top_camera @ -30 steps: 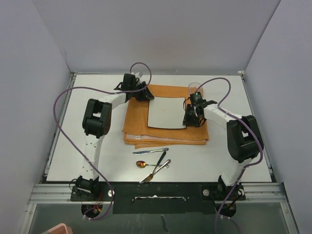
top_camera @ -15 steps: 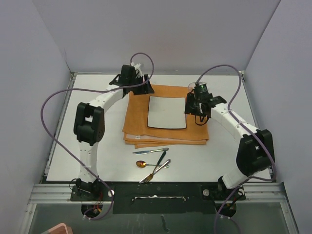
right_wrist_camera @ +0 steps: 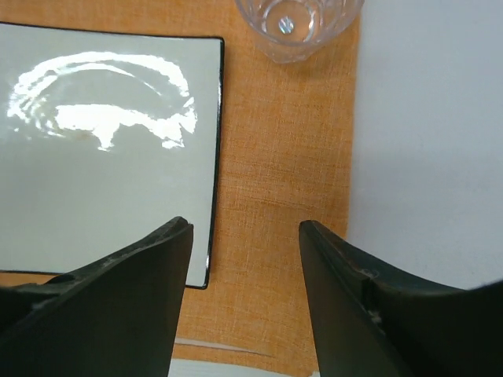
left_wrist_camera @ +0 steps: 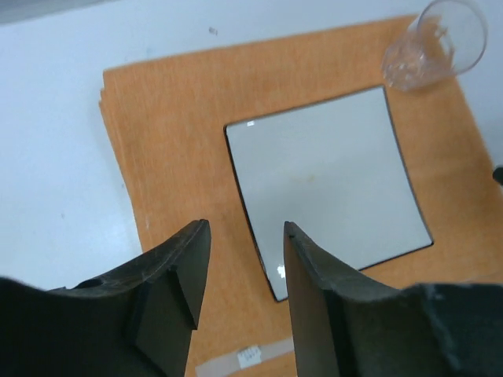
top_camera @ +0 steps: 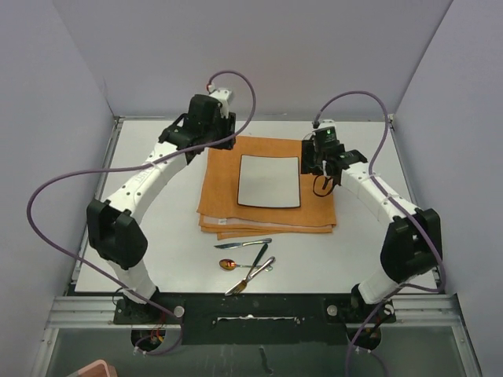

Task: Set the dinner table for one person
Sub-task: Adjust the plate on the napkin.

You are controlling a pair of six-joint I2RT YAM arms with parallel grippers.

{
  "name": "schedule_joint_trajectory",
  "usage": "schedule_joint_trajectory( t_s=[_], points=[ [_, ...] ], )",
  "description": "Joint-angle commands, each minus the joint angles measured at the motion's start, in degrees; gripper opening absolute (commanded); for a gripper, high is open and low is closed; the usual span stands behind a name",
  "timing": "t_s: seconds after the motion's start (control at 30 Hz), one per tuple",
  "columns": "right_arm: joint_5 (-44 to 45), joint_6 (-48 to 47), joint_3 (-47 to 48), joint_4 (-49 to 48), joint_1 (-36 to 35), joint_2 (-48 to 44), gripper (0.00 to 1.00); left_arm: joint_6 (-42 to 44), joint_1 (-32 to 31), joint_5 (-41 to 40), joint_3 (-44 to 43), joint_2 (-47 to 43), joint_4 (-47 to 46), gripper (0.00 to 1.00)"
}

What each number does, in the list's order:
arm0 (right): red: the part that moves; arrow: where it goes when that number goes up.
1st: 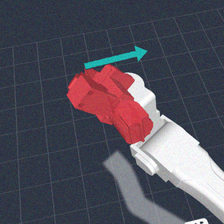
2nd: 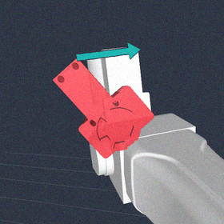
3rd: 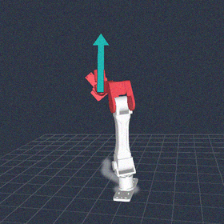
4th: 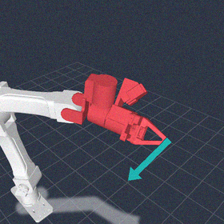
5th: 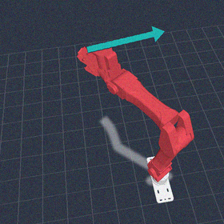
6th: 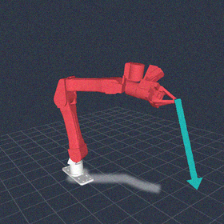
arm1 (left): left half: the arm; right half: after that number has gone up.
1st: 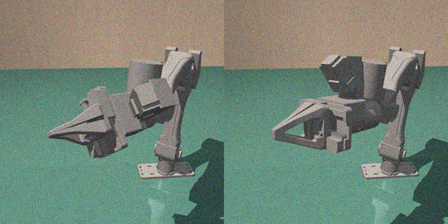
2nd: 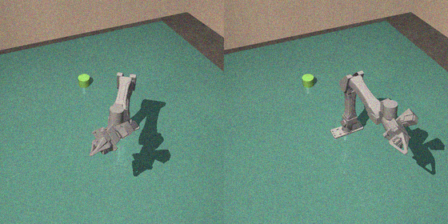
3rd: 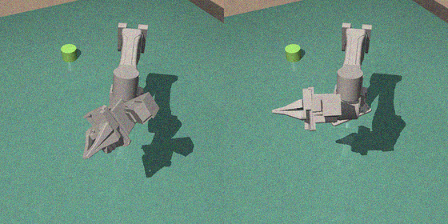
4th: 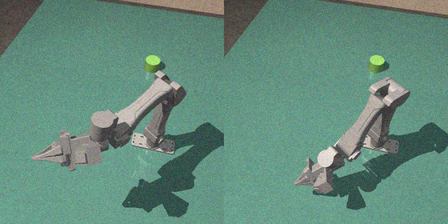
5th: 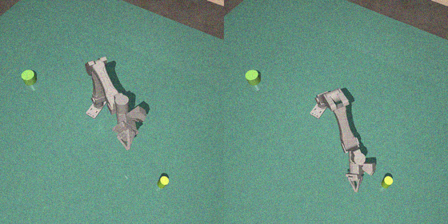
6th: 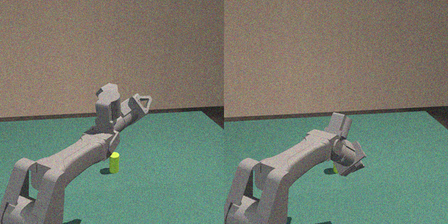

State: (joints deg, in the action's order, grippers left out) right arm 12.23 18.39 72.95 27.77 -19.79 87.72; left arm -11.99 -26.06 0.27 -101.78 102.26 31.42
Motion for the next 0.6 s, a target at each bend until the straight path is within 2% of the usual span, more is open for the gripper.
schedule_joint_trajectory(
  t_s=[0.0, 0.07, 0.23, 0.33, 0.47, 0.57],
  points=[
    [2.94, 3.7, 6.13, 2.85, 0.68, 8.24, 0.58, 0.77, -2.65, -11.29, 8.17, -7.45, 3.11, 0.46],
    [1.9, 5.01, 9.84, 3.8, 0.68, 13.14, 0.58, 0.54, -4.07, -13.58, 14.3, -10.8, 1.82, 0.5],
    [0.79, 7.27, 19.43, 5.08, 1.5, 18.91, 0.56, 0.87, -6.8, -18.75, 24.14, -18.61, -0.87, 0.52],
    [0.72, 10.05, 23.95, 4.78, 3.08, 18.58, 0.48, 1.02, -6.93, -18.56, 28.59, -23.06, -2.66, 0.52],
    [-0.81, 11.89, 24.32, 2.34, 4.72, 15.97, 0.37, 1.59, -6.97, -17.59, 31.54, -25.79, -3.61, 0.53],
    [-1.55, 8.23, 24.63, 2.11, 4.92, 16.31, 0.37, 2.33, -6.98, -17.76, 31.98, -25.55, -3.69, 0.53]
  ],
)
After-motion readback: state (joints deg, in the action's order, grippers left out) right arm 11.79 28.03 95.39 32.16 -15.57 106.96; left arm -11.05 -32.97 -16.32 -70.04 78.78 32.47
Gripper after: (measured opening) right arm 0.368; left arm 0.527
